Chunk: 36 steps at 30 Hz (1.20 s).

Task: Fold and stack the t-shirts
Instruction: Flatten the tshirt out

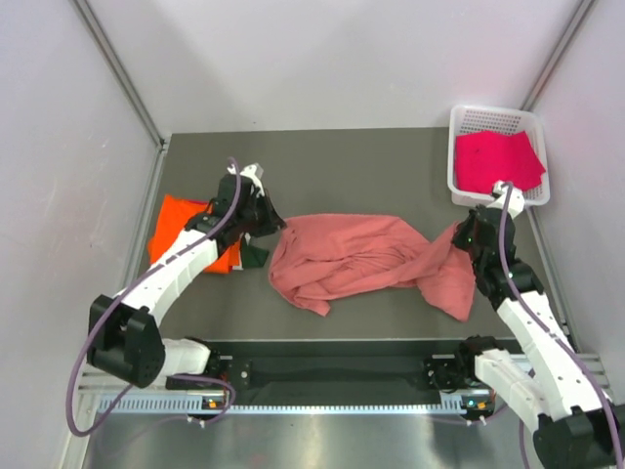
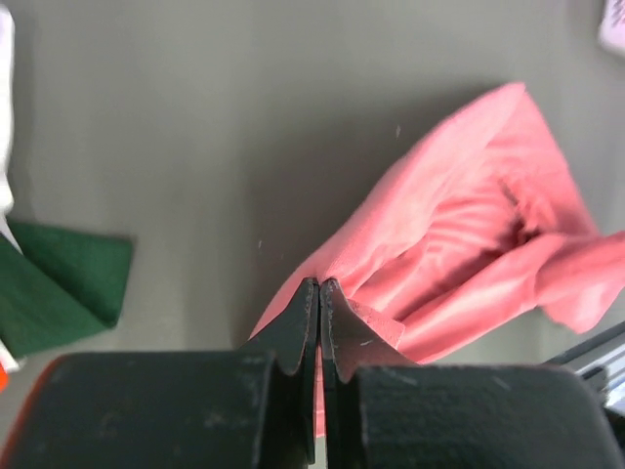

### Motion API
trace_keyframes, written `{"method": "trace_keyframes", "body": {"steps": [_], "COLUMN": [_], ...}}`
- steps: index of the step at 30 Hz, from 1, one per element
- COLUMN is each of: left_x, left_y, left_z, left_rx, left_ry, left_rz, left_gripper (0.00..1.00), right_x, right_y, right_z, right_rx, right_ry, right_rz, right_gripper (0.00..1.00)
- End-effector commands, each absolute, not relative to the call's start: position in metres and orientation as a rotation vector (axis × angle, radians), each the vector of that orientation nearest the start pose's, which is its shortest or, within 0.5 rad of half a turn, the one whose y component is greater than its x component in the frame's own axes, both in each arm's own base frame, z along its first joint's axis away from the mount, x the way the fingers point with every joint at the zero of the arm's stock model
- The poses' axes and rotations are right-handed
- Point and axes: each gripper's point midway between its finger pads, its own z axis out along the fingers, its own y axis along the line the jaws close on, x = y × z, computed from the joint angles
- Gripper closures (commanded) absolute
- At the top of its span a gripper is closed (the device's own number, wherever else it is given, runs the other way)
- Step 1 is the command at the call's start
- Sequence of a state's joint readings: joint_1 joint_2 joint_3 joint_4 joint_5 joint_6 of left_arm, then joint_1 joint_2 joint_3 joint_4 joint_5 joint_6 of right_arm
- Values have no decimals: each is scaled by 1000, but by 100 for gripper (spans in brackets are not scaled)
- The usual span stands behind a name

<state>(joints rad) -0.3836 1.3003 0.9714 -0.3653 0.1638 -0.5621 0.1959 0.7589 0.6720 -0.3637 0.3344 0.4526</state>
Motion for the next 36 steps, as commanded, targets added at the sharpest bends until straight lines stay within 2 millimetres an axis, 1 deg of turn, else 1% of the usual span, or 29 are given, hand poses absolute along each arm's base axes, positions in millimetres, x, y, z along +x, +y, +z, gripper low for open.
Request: {"method": "trace_keyframes", "body": {"steps": [1, 2, 3, 4, 5, 6, 8, 9, 10, 11, 12, 13, 15, 16, 17, 19, 21, 22, 24, 26, 27, 28, 29, 30, 31, 32, 33, 35, 36], "left_x": [342, 348, 350, 350, 353, 350, 349, 341, 338, 335, 324, 315, 301, 286, 277, 260, 250, 250, 258, 272, 281, 299, 309, 328, 341, 352, 368, 386, 396], "left_y": [-185, -181, -180, -179, -177, -175, -167, -162, -156, -153, -150, -147, -137, -132, -126, -118, -116, -115, -114, -115, -116, -119, -122, -128, -130, -132, -136, -143, -148], "left_z": [193, 201, 206, 214, 228, 234, 265, 280, 290, 311, 332, 342, 370, 387, 402, 422, 430, 431, 423, 407, 400, 380, 369, 346, 339, 324, 299, 275, 251], "left_rx": [-133, -150, -157, -157, -160, -166, -167, -163, -171, -164, -139, -132, -138, -137, -144, -152, -151, -154, -176, -198, -206, -217, -219, -228, -226, -233, -244, -246, -254], "left_ry": [2277, 2260, 2256, 2242, 2211, 2213, 2138, 2109, 2092, 2047, 1994, 1974, 1900, 1853, 1814, 1760, 1761, 1765, 1794, 1841, 1863, 1927, 1959, 2024, 2027, 2057, 2117, 2159, 2217], "left_rz": [-755, -779, -793, -802, -794, -783, -758, -742, -718, -717, -721, -721, -709, -713, -704, -706, -705, -701, -681, -651, -638, -610, -598, -577, -566, -549, -526, -525, -519], "left_gripper": [100, 100, 100, 100, 100, 100, 100, 100, 100, 100, 100, 100, 100, 100, 100, 100, 100, 100, 100, 100, 100, 100, 100, 100, 100, 100, 100, 100, 100], "right_x": [311, 315, 318, 319, 318, 316, 307, 301, 291, 282, 272, 251, 225, 203, 192, 161, 146, 139, 136, 141, 149, 160, 168, 180, 194, 202, 211, 228, 234], "right_y": [16, 19, 21, 22, 25, 27, 30, 30, 31, 39, 44, 45, 54, 52, 50, 42, 33, 29, 24, 21, 21, 21, 17, 15, 14, 10, 10, 14, 14], "right_z": [255, 258, 284, 294, 303, 325, 345, 362, 377, 388, 404, 423, 446, 462, 470, 487, 494, 493, 489, 481, 472, 464, 455, 440, 429, 420, 409, 390, 384], "right_rx": [449, 442, 438, 431, 417, 404, 375, 364, 343, 288, 254, 223, 152, 133, 131, 133, 163, 170, 192, 211, 221, 237, 273, 297, 326, 362, 372, 381, 386], "right_ry": [1802, 1819, 1777, 1766, 1762, 1721, 1692, 1656, 1620, 1601, 1551, 1477, 1394, 1323, 1294, 1225, 1192, 1186, 1186, 1209, 1238, 1273, 1301, 1347, 1395, 1423, 1462, 1533, 1552], "right_rz": [122, 128, 150, 161, 179, 200, 231, 248, 265, 313, 350, 388, 454, 470, 473, 477, 455, 447, 426, 412, 401, 393, 367, 345, 327, 299, 284, 269, 261], "right_gripper": [100, 100, 100, 100, 100, 100, 100, 100, 100, 100, 100, 100, 100, 100, 100, 100, 100, 100, 100, 100, 100, 100, 100, 100, 100, 100, 100, 100, 100]}}
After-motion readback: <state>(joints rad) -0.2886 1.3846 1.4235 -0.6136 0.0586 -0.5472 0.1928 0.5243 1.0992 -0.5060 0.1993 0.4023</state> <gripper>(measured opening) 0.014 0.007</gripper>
